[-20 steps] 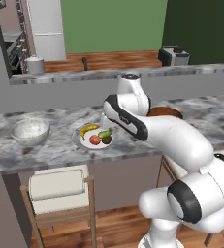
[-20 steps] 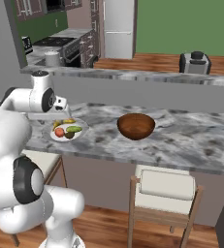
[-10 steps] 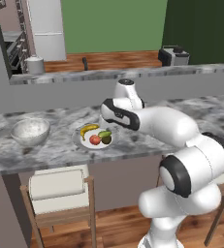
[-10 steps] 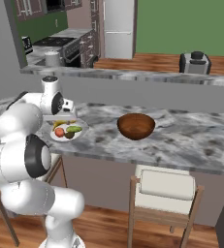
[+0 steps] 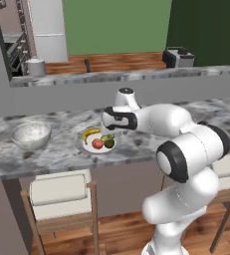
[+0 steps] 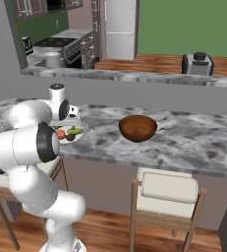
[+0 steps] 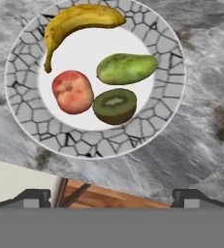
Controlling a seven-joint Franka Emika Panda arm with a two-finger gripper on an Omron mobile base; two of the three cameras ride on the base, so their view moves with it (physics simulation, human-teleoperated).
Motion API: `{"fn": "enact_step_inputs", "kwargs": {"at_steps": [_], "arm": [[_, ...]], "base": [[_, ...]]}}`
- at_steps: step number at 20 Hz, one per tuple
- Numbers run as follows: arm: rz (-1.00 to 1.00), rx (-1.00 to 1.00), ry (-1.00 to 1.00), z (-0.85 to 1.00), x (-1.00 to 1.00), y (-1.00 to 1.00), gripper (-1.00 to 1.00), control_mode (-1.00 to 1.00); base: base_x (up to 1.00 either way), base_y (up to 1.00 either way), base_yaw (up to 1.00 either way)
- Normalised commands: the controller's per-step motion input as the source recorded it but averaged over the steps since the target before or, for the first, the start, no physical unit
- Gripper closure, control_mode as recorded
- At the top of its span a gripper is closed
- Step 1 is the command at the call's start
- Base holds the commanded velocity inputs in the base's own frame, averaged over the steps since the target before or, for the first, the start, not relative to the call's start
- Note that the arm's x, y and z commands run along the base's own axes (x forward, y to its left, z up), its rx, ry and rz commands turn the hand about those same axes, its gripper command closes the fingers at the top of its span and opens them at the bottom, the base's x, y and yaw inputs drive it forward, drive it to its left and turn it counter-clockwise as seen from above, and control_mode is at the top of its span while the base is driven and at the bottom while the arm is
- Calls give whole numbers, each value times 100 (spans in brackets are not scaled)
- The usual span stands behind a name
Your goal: Take the fruits from the plate on the dining counter and place two fruits in each bowl.
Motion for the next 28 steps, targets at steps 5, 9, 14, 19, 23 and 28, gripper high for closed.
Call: {"fn": "enact_step_inputs", "kwargs": {"at_steps": [5,9,14,19,23,28], "arm": [[1,0,0,-46,29,0,-100,-100],[0,0,1,-39,24,0,-100,-100],[0,0,0,-16,13,3,-100,-100],[0,0,0,-15,14,6,-100,-100],[0,0,0,-12,14,4,-100,-100],[0,0,0,-16,12,3,-100,-100]], "base": [[0,0,0],[0,0,0],[0,0,0],[0,0,0],[0,0,0],[0,0,0]]}}
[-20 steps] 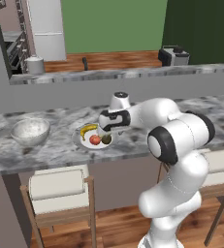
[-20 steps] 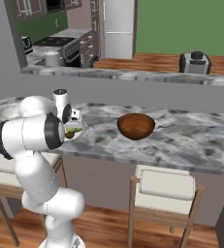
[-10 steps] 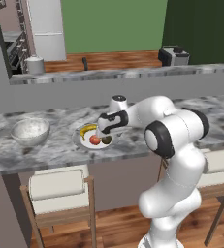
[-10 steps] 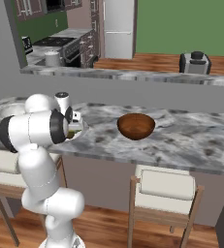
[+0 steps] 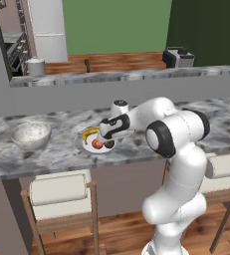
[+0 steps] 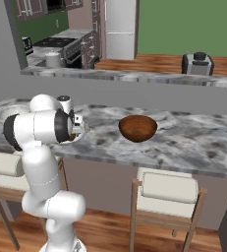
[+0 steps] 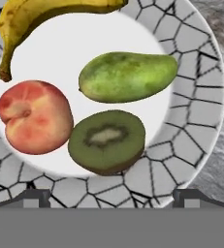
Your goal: Take the fruits from the plate on the dining counter and place two fruits in each bowl.
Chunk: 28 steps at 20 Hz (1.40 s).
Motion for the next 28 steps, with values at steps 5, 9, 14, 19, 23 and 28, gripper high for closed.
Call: {"fn": "enact_step_inputs", "kwargs": {"at_steps": [5,9,14,19,23,28], "arm": [[0,0,1,-22,24,11,-100,-100],[0,0,0,-14,25,7,-100,-100],[0,0,0,-6,23,2,-100,-100],[0,0,4,-12,2,0,-100,-100],[0,0,9,-22,0,0,-100,-100],[0,0,13,-18,0,0,-100,-100]], "base": [[0,0,0],[0,0,0],[0,0,0],[0,0,0],[0,0,0],[0,0,0]]}}
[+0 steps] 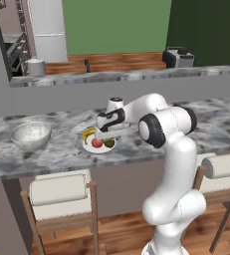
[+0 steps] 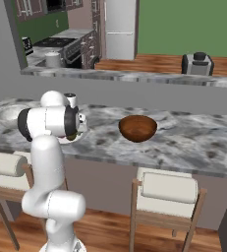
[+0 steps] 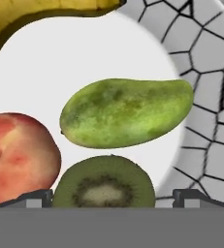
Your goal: Take the fruits from the plate on the dining counter and place two fruits in each bowl.
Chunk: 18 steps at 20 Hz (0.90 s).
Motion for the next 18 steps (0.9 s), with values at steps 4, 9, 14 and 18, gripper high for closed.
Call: {"fn": "enact_step_inputs", "kwargs": {"at_steps": [4,9,14,18], "arm": [[0,0,3,-4,-3,0,-100,-100],[0,0,0,0,-20,1,-100,-100],[0,0,0,0,-21,1,-100,-100],[0,0,0,0,-22,0,-100,-100]], "base": [[0,0,0],[0,0,0],[0,0,0],[0,0,0]]}}
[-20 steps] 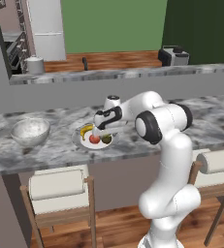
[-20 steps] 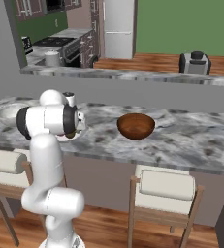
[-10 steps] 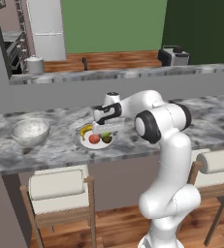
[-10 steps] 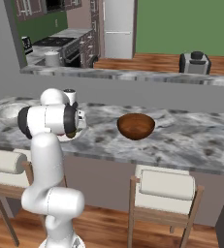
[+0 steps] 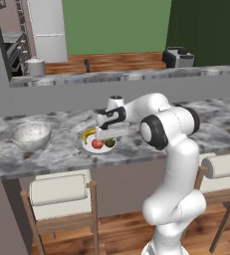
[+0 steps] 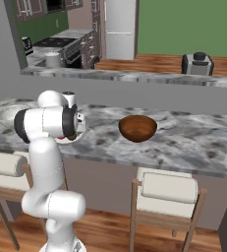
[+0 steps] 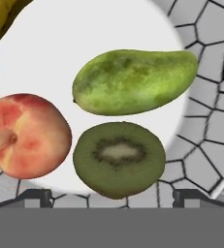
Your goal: Take the fruits from the plate on the dining counter and place two fruits in each bowl.
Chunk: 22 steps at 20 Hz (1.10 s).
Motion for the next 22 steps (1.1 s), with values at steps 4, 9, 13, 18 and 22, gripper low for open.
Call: {"fn": "enact_step_inputs", "kwargs": {"at_steps": [4,9,13,18,22], "arm": [[0,0,0,-3,4,0,-100,-100],[0,0,0,-1,14,0,-100,-100],[0,0,0,-8,5,0,-100,-100],[0,0,2,-19,0,0,-100,-100],[0,0,0,-13,0,0,-100,-100]], "base": [[0,0,0],[0,0,0],[0,0,0],[0,0,0],[0,0,0]]}}
